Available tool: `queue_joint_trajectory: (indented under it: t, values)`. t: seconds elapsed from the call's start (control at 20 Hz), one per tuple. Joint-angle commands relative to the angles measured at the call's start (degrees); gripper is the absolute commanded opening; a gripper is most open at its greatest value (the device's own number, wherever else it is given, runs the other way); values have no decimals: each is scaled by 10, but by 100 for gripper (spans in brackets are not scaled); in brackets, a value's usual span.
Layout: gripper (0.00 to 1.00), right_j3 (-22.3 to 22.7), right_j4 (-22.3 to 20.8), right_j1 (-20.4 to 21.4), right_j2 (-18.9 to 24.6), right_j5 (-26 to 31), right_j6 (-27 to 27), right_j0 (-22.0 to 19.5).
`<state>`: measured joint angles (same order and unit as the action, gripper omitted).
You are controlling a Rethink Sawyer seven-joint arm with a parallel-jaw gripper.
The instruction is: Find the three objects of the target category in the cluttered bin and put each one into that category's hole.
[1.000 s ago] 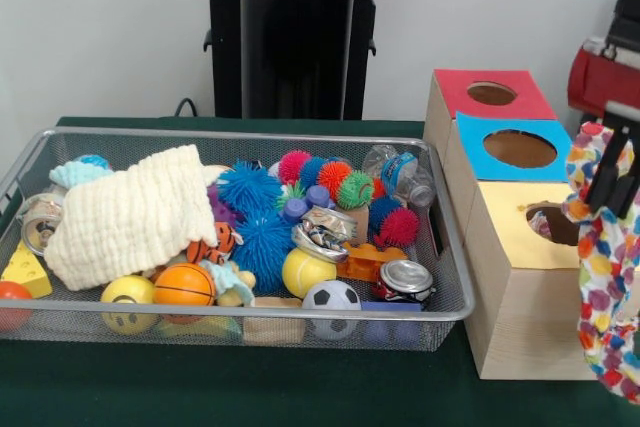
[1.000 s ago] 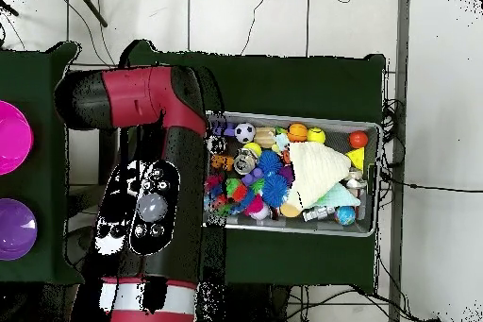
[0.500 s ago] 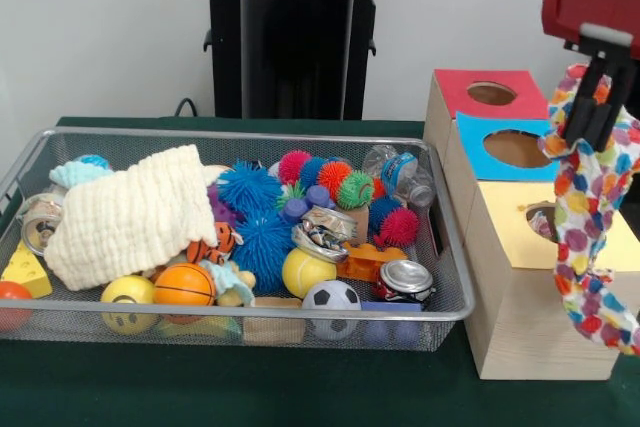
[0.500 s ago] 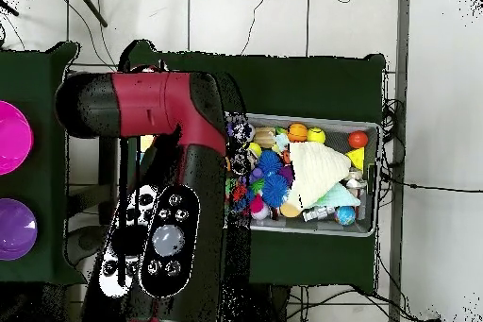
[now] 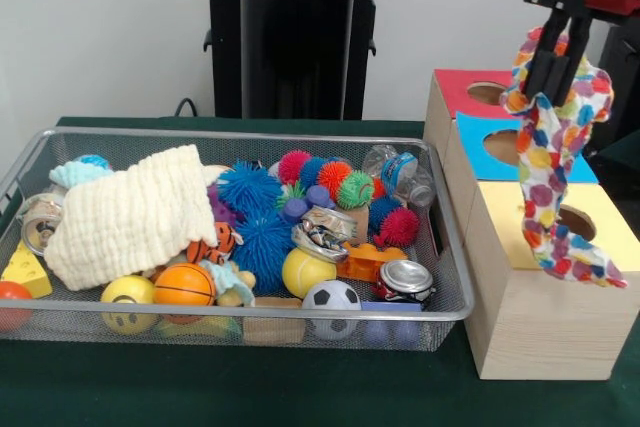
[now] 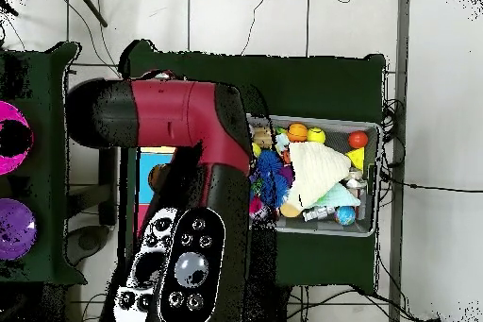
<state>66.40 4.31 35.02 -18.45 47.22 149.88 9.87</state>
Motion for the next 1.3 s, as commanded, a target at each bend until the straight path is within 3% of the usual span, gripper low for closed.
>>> queue_joint_trajectory:
  t: [0.05, 0.4, 1.3]
  values:
    - [0, 102, -16, 18, 41, 27, -25, -23]
    - [0, 127, -14, 37, 48, 29, -29, -25]
    - [0, 166, -7, 28, 58, -21, 7, -18]
